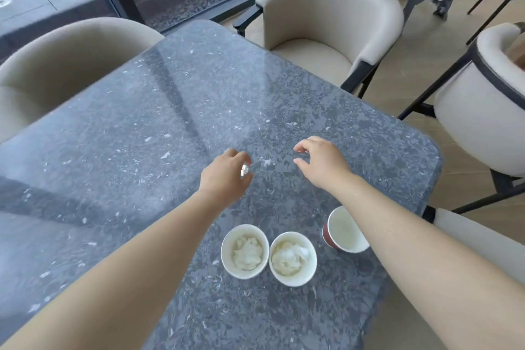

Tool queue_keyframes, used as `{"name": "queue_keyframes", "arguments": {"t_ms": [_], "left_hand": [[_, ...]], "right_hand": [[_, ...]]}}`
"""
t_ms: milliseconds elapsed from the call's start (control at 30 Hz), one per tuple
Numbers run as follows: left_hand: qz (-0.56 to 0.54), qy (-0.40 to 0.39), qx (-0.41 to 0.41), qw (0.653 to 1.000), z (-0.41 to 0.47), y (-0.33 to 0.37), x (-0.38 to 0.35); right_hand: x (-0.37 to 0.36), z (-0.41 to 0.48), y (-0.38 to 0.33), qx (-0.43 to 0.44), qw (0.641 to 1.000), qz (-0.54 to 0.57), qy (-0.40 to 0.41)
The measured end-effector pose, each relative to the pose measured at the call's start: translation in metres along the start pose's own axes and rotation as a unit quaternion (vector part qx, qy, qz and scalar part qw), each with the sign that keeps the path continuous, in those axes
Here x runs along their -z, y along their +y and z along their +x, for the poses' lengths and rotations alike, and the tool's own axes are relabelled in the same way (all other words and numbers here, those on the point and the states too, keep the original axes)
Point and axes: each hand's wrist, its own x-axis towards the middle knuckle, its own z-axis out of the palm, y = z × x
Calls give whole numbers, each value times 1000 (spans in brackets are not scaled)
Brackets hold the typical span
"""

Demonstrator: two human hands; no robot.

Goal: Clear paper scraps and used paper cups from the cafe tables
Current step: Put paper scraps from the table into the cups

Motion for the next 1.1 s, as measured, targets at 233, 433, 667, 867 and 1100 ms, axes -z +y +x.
{"name": "queue_keyframes", "arguments": {"t_ms": [233, 433, 667, 867, 1100], "left_hand": [[24, -63, 1, 998, 21, -11, -26], [-1, -71, -24, 997, 28, -12, -33], [-20, -74, -85, 993, 33, 18, -26], [-5, -85, -107, 991, 24, 35, -25], [-20, -62, -72, 995, 3, 24, -11]], "right_hand": [[-23, 44, 22, -5, 997, -55, -57], [-34, 55, 31, -14, 996, -30, -82], [-5, 31, 65, -29, 997, 65, 10], [-1, 0, 94, -31, 999, 39, -8], [-17, 2, 99, -36, 998, 39, -23]]}}
